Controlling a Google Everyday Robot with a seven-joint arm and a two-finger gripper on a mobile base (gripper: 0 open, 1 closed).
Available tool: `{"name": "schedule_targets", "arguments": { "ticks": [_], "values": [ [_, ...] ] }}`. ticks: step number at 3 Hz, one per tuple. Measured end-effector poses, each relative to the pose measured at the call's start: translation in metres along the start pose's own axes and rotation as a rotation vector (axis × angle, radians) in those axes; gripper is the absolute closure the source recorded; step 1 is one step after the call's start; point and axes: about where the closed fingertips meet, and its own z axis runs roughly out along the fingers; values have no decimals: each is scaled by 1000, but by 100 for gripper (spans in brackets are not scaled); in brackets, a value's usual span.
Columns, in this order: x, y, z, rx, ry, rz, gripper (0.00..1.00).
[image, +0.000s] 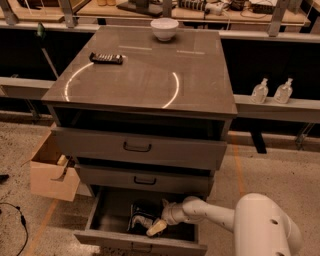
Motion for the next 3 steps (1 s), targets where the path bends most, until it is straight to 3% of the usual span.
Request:
{"name": "schedule_targets", "arguments": {
  "ticks": [3],
  "values": [
    [0, 4, 32, 42, 7, -42, 0]
  ]
}}
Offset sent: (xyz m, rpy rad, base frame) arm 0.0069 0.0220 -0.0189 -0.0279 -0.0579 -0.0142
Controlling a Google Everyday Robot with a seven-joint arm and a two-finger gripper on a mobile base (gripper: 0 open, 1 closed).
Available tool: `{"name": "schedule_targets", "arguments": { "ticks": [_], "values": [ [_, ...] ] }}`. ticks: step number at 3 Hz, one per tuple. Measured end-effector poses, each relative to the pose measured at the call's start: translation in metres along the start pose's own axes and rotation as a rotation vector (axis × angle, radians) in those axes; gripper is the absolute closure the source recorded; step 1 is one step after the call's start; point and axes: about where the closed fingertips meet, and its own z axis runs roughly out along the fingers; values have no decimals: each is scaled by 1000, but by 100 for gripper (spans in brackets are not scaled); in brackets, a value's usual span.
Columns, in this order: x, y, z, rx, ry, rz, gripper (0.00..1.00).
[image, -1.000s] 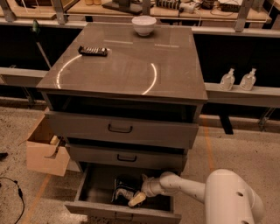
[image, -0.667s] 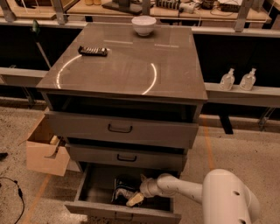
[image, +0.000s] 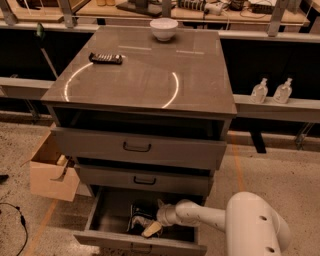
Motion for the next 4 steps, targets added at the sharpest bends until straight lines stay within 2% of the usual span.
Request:
{"name": "schedule_targets", "arguments": {
  "ticks": [4],
  "values": [
    [-1, 0, -1, 0, 0, 0, 0]
  ]
}}
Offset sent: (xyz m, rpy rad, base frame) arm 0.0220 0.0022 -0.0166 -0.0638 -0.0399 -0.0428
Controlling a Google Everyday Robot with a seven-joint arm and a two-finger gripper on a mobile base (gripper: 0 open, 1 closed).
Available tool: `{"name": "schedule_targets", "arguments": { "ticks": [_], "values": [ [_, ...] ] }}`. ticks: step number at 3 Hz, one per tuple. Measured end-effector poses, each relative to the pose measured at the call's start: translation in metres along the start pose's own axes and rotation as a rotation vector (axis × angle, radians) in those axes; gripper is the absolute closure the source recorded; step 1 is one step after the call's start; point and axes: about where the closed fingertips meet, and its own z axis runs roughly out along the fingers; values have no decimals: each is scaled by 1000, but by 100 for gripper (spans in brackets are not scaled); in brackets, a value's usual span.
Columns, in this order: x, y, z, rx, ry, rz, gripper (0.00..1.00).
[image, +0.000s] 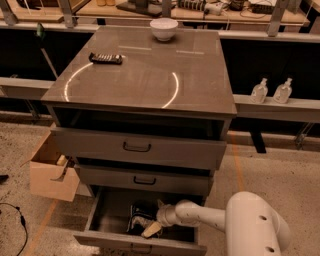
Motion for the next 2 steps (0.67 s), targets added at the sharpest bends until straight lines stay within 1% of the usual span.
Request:
{"name": "schedule_targets", "arguments": {
  "ticks": [2],
  "values": [
    [0, 0, 0, 0, 0, 0, 0]
  ]
}}
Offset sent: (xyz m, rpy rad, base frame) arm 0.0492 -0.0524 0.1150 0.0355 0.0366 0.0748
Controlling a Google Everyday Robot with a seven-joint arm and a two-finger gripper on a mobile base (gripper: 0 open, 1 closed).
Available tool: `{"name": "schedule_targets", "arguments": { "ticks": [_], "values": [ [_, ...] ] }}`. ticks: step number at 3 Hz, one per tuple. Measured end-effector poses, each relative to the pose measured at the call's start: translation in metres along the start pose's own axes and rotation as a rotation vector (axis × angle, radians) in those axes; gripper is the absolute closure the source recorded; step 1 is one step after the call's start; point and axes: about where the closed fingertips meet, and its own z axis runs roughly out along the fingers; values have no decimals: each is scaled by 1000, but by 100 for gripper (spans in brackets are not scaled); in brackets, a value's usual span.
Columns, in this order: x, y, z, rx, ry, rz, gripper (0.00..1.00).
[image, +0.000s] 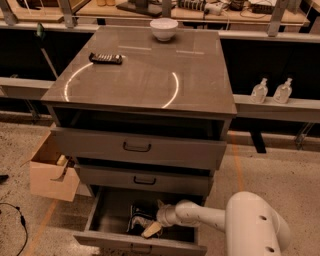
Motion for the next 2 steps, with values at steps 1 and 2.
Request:
{"name": "schedule_targets", "arguments": {
  "ticks": [1, 2],
  "values": [
    [0, 0, 0, 0, 0, 0, 0],
    [0, 0, 0, 0, 0, 0, 0]
  ]
}}
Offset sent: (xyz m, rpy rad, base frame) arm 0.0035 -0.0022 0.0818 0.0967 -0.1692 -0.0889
